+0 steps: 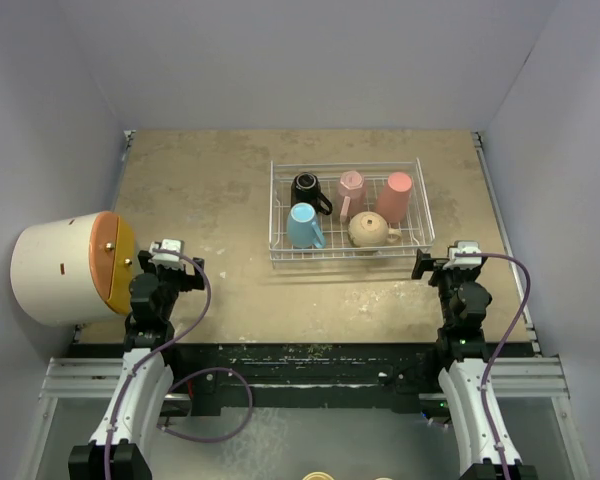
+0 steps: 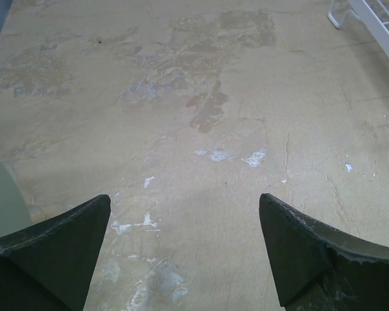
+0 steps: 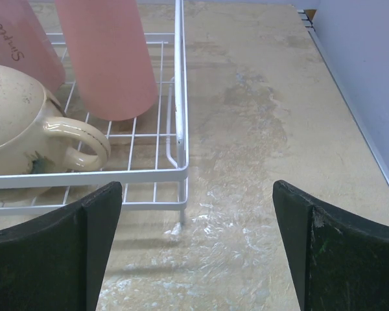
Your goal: Unload the cups from the dish rack
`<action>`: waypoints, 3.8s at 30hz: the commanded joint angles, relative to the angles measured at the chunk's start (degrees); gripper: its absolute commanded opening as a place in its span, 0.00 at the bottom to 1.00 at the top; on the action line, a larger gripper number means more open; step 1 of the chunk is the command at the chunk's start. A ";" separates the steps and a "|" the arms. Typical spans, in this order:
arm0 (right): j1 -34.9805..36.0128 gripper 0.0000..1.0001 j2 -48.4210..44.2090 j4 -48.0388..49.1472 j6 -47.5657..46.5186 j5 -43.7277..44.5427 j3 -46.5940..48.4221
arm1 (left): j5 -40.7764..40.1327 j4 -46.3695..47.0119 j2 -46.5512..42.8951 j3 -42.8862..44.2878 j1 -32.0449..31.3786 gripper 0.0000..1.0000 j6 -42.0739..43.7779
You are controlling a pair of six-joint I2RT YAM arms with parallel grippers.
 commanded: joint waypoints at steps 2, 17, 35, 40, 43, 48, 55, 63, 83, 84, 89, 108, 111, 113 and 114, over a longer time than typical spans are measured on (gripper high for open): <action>-0.07 1.00 0.05 2.37 0.19 -0.95 0.42 | -0.28 2.07 0.09 0.73 -0.27 0.99 -0.68; -0.07 1.00 13.32 -9.09 17.43 19.33 18.00 | 9.87 -13.27 13.68 20.60 -0.22 0.99 8.02; 6.90 1.00 40.68 -21.10 26.64 -0.07 53.19 | 24.51 -53.04 35.41 65.81 -0.20 0.99 16.51; 26.15 1.00 47.79 -25.66 16.78 11.06 58.71 | 26.69 -57.04 36.53 66.24 -0.22 0.99 19.26; 31.77 0.95 51.06 -25.31 12.16 9.67 59.87 | 27.14 -57.65 35.82 65.45 -0.13 0.99 19.99; 38.44 0.90 56.76 -26.98 4.94 6.64 61.34 | 29.34 -56.43 33.05 62.98 -0.12 0.99 18.72; 41.28 0.91 60.60 -27.40 0.54 2.31 61.67 | 30.09 -56.73 31.84 62.37 -0.13 0.99 17.95; 41.44 0.80 69.20 -28.38 -2.30 -0.21 66.00 | 37.83 -55.51 28.55 59.84 -0.10 0.99 15.29; 42.47 0.13 75.80 -23.81 0.82 2.86 64.19 | 34.74 -48.10 24.46 52.94 -0.12 0.99 17.35; 42.47 0.08 76.01 -23.86 0.85 2.60 64.31 | 35.10 -48.92 24.57 52.90 -0.06 0.99 18.69; 42.83 0.00 75.20 -25.96 1.53 3.74 66.64 | 38.73 -50.30 22.20 50.41 -0.11 0.99 25.14; 42.91 0.00 58.50 -21.88 31.75 -17.15 74.75 | 50.45 -42.38 16.98 52.44 -0.19 0.99 44.43; 42.98 0.00 57.48 -15.10 40.76 -22.86 70.90 | 51.47 -40.89 15.73 53.43 -0.19 0.99 46.65; 43.00 0.00 57.12 -9.47 47.17 -26.37 68.03 | 52.86 -43.08 15.21 54.38 -0.22 0.99 50.71; 43.12 0.00 57.17 -6.27 50.39 -28.03 66.58 | 53.83 -44.92 15.04 54.97 -0.17 0.99 53.24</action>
